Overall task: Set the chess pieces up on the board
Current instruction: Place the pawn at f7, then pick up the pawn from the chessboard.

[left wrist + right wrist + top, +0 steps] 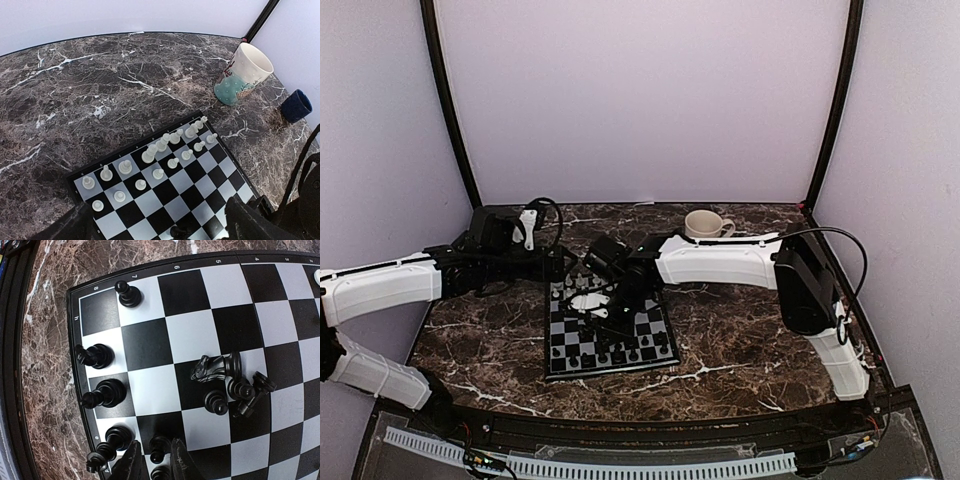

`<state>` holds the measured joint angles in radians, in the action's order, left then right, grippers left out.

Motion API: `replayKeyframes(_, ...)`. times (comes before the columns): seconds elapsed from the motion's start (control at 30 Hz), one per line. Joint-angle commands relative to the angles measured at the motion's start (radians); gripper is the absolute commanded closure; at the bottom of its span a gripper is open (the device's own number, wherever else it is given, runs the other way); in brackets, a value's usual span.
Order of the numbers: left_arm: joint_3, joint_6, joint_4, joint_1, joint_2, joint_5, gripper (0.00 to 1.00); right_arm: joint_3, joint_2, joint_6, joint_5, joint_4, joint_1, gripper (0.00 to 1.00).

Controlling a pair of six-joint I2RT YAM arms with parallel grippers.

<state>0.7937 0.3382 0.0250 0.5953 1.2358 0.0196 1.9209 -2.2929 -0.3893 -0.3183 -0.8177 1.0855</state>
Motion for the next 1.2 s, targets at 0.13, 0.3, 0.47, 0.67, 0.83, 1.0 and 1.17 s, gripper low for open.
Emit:
replayKeyframes(0.13, 0.021, 0.023, 0.090, -0.009, -0.012, 0.019, 0.07, 0.066, 0.034, 0.012, -0.029, -0.017, 0.005, 0.74)
replayKeyframes(0.3, 0.049, 0.048, 0.169, -0.013, -0.018, 0.051, 0.11, 0.041, 0.079, 0.007, -0.042, -0.013, -0.008, 0.73)
replayKeyframes(0.47, 0.051, 0.073, 0.219, -0.021, -0.042, 0.108, 0.16, -0.018, 0.095, -0.016, -0.020, -0.002, -0.014, 0.76)
replayKeyframes(0.67, 0.037, 0.082, 0.219, -0.025, -0.058, 0.099, 0.17, -0.015, 0.071, -0.020, -0.017, -0.012, -0.014, 0.87)
replayKeyframes(0.83, 0.032, 0.082, 0.220, -0.025, -0.061, 0.092, 0.17, 0.009, 0.036, -0.029, 0.011, -0.031, -0.012, 0.94)
replayKeyframes(1.0, 0.021, 0.082, 0.210, -0.025, -0.065, 0.089, 0.18, 0.023, 0.007, -0.037, 0.039, -0.046, -0.012, 0.99)
replayKeyframes(1.17, 0.012, 0.086, 0.196, -0.025, -0.059, 0.081, 0.18, 0.038, -0.014, -0.036, 0.046, -0.053, -0.012, 1.00)
